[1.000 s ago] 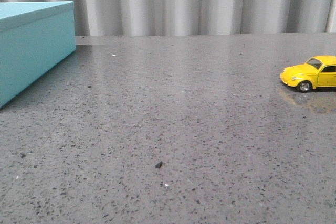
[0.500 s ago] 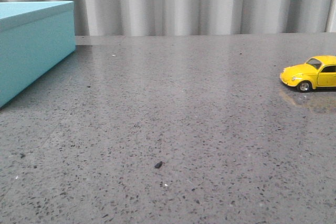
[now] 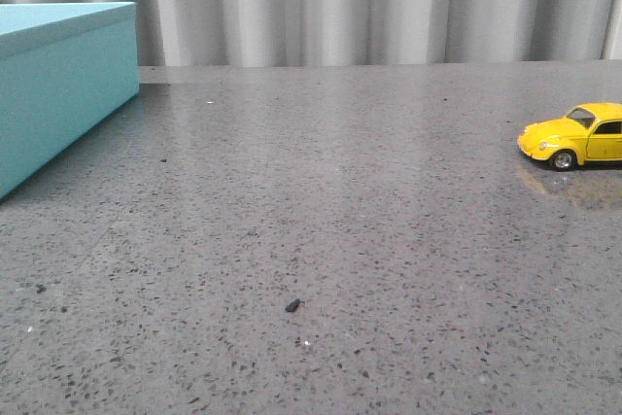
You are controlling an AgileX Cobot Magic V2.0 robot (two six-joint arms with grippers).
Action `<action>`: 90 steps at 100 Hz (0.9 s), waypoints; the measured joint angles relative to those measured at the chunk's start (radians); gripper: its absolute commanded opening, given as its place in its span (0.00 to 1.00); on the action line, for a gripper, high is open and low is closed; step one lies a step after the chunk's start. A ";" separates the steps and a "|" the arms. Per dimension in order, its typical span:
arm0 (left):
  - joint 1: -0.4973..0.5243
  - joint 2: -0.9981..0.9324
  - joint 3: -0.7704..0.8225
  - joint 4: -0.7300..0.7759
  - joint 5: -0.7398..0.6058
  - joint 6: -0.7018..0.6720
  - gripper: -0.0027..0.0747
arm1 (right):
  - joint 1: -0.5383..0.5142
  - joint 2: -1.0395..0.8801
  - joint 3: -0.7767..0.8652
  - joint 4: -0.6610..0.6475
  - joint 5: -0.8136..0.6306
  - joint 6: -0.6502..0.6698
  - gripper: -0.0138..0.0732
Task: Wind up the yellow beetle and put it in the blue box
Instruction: 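Move the right gripper over the yellow beetle car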
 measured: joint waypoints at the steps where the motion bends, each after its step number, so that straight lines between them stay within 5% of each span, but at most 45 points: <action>1: 0.000 0.000 0.000 0.000 0.000 0.000 0.01 | 0.000 0.000 0.000 0.000 0.000 0.000 0.11; 90: 0.000 0.000 0.000 -0.045 -0.269 0.000 0.01 | 0.000 0.000 0.000 0.000 -0.106 0.000 0.11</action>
